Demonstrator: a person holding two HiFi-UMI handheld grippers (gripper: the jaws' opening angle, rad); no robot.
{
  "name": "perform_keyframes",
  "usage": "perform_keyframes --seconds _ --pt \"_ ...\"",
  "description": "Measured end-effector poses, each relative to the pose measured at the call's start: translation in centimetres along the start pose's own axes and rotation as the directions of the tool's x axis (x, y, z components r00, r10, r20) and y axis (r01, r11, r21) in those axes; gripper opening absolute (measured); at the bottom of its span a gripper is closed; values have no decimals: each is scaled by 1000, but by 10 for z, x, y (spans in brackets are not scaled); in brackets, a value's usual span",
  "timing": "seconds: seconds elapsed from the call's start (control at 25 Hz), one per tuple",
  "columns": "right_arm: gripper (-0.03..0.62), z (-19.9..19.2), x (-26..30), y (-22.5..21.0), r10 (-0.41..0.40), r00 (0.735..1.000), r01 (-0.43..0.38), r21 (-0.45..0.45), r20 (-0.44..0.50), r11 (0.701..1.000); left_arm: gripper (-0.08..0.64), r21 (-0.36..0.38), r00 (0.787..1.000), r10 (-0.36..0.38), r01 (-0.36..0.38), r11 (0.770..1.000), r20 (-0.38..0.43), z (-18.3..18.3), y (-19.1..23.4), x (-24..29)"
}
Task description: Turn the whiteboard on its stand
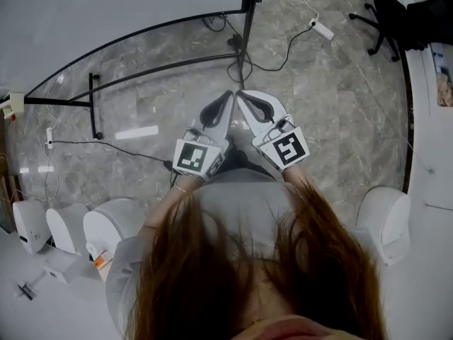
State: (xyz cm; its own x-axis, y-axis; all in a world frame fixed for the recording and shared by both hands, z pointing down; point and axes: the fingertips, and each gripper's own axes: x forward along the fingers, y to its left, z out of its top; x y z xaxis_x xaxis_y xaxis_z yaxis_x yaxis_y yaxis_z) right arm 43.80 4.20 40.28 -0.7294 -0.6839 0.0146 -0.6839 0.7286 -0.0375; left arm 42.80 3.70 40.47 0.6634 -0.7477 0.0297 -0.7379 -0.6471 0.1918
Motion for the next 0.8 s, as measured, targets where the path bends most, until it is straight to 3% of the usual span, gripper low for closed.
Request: perform_keyframes --seconds 0.16,0.4,0.8 --pt "-6 -1 -23 12 -5 1000 5 26 -2 1000 2 20 1000 18 -18 1000 7 0 -21 -17" --pt "-6 15 -32 17 -32 999 33 -24 19 999 2 -10 998 50 -50 999 34 11 -9 -35" --pt "-6 20 -22 56 -33 999 33 -1 38 999 2 -39 998 50 -48 998 47 20 1 -70"
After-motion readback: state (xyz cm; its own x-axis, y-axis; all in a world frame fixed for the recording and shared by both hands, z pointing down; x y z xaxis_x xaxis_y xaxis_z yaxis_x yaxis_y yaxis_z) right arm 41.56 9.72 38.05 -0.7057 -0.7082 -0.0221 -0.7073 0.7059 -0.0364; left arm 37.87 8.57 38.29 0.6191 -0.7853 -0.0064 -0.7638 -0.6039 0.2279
